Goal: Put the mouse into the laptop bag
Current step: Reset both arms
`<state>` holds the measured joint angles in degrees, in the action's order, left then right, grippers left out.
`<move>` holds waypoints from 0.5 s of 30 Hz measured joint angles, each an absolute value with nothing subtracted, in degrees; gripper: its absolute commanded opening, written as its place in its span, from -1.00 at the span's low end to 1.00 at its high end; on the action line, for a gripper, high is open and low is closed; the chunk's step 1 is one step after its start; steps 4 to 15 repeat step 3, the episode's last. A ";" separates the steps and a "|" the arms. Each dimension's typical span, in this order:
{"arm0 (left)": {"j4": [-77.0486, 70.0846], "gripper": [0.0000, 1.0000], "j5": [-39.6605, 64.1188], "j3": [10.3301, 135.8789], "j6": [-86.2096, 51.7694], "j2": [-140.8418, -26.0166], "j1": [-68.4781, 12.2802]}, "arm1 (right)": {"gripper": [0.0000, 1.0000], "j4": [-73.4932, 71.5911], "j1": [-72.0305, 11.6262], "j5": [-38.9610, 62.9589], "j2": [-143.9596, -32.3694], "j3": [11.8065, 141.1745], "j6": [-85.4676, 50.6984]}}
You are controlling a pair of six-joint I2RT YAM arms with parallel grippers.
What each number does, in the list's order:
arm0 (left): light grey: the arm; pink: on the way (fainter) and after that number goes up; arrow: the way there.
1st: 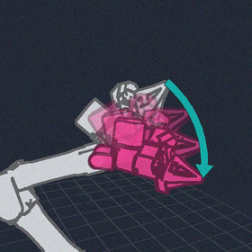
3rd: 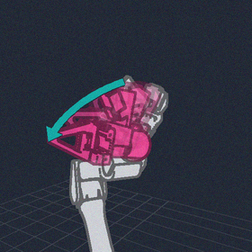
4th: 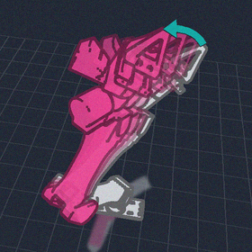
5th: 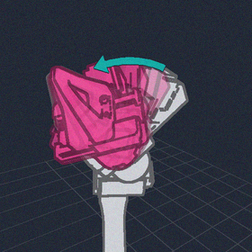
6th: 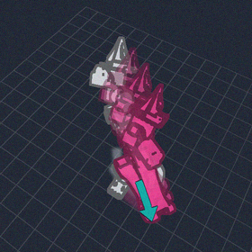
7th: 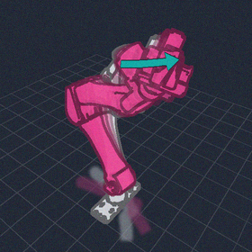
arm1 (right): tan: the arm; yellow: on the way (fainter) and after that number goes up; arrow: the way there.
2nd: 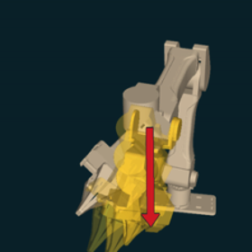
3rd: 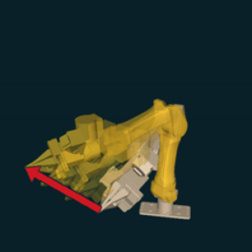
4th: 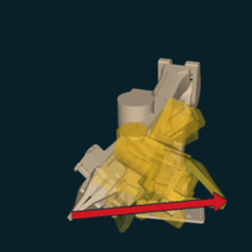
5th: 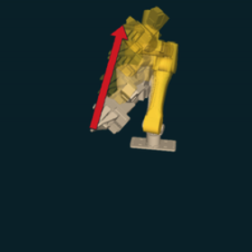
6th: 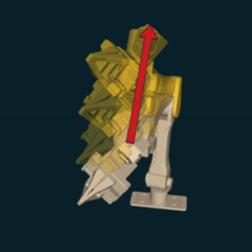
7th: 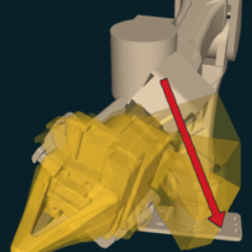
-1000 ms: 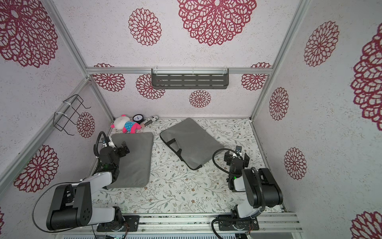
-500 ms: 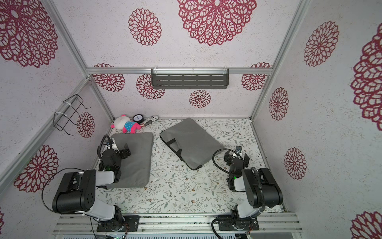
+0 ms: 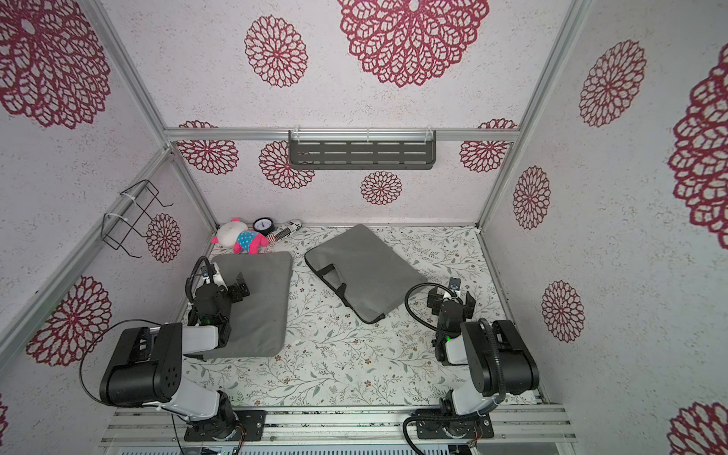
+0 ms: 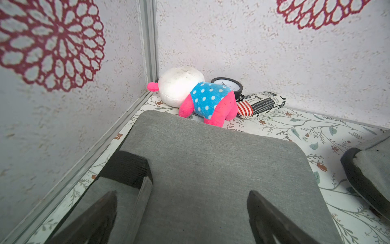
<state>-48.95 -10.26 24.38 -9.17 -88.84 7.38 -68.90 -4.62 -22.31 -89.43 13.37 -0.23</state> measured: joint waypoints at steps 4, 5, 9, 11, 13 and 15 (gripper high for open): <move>-48.95 0.95 -10.41 24.38 -9.15 -88.84 7.38 | 0.97 -68.51 -3.97 -21.58 -89.43 13.39 -0.64; -48.95 0.95 -10.41 24.38 -9.15 -88.84 7.38 | 0.97 -68.51 -3.97 -21.58 -89.43 13.39 -0.64; -48.95 0.95 -10.41 24.38 -9.15 -88.84 7.38 | 0.97 -68.51 -3.97 -21.58 -89.43 13.39 -0.64; -48.95 0.95 -10.41 24.38 -9.15 -88.84 7.38 | 0.97 -68.51 -3.97 -21.58 -89.43 13.39 -0.64; -48.95 0.95 -10.41 24.38 -9.15 -88.84 7.38 | 0.97 -68.51 -3.97 -21.58 -89.43 13.39 -0.64; -48.95 0.95 -10.41 24.38 -9.15 -88.84 7.38 | 0.97 -68.51 -3.97 -21.58 -89.43 13.39 -0.64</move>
